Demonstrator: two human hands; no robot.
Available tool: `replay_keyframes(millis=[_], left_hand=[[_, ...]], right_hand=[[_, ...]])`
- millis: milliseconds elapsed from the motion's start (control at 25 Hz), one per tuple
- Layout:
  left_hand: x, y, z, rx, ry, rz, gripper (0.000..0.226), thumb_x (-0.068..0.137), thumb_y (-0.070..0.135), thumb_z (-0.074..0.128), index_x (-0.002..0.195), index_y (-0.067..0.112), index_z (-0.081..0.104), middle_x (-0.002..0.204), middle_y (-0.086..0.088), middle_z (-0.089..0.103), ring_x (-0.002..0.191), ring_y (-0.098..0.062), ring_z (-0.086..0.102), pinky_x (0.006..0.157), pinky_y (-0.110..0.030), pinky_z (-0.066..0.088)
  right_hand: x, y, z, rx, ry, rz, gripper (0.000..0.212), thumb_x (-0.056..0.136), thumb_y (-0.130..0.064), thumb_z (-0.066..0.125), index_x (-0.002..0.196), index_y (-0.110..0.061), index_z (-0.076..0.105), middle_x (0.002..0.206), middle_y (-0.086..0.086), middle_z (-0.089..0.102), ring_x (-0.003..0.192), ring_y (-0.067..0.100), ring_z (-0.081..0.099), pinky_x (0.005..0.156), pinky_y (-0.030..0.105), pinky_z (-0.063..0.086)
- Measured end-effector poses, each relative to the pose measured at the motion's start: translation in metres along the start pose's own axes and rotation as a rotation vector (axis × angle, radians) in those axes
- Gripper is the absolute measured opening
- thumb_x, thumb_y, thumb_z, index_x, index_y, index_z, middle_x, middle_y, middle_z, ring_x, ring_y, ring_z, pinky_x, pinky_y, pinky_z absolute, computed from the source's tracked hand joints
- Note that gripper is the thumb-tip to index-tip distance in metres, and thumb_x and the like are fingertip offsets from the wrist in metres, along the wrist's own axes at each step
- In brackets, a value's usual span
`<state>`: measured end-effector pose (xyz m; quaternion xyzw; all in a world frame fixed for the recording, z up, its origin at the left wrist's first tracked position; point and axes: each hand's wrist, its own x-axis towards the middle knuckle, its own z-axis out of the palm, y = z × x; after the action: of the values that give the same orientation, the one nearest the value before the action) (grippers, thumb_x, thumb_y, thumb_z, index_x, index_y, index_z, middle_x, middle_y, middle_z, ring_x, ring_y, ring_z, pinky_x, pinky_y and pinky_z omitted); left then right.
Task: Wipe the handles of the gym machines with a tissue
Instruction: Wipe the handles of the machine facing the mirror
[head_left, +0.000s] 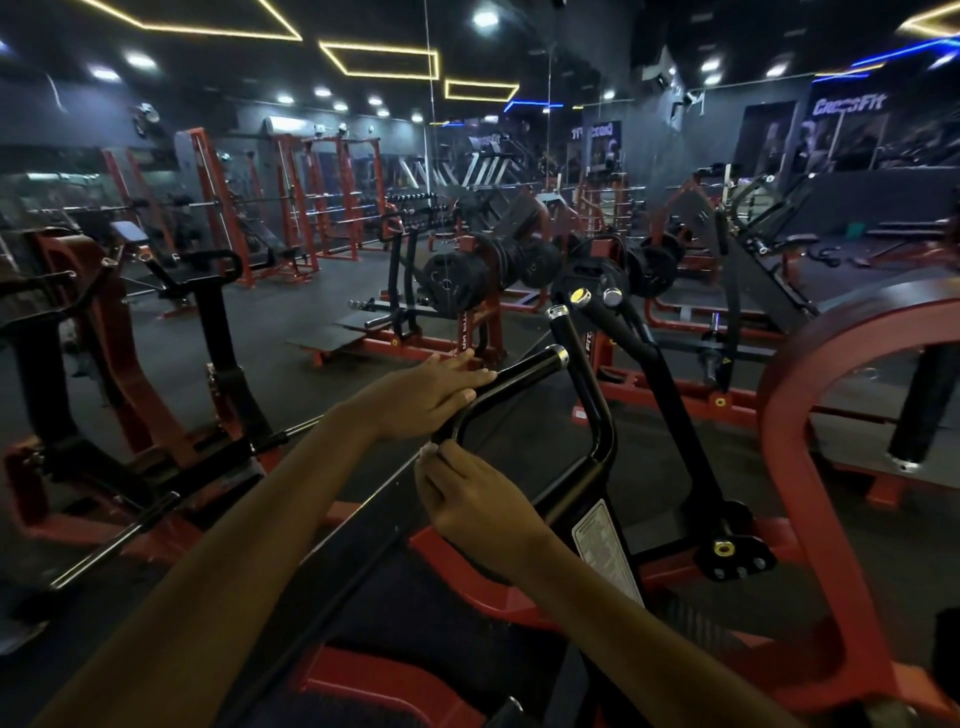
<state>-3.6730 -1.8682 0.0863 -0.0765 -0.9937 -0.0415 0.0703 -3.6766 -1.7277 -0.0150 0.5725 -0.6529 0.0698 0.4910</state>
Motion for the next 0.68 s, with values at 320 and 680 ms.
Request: replay_keyframes(millis=[320,680], left_hand=[[-0.004,0.005,-0.003,0.0,0.021,0.017,0.045,0.101,0.034,0.03,0.145,0.038,0.024,0.158,-0.006,0.01,0.144,-0.032,0.01,0.113,-0.048,0.018],[-0.003,0.0,0.004,-0.028,0.043,0.022,0.044,0.101,0.038,0.029,0.145,0.039,0.025,0.158,-0.005,0.012,0.144,-0.031,0.011,0.115,-0.051,0.02]], right_hand=[[-0.049,-0.011,-0.005,0.129,-0.22,-0.226,0.012,0.067,-0.009,0.062,0.061,-0.018,0.066,0.078,-0.004,0.064,0.088,0.018,0.056,0.072,0.02,0.047],[-0.091,0.018,-0.022,0.145,-0.3,-0.329,0.024,0.081,-0.007,0.051,0.072,-0.02,0.07,0.08,-0.009,0.066,0.077,0.01,0.06,0.082,0.022,0.041]])
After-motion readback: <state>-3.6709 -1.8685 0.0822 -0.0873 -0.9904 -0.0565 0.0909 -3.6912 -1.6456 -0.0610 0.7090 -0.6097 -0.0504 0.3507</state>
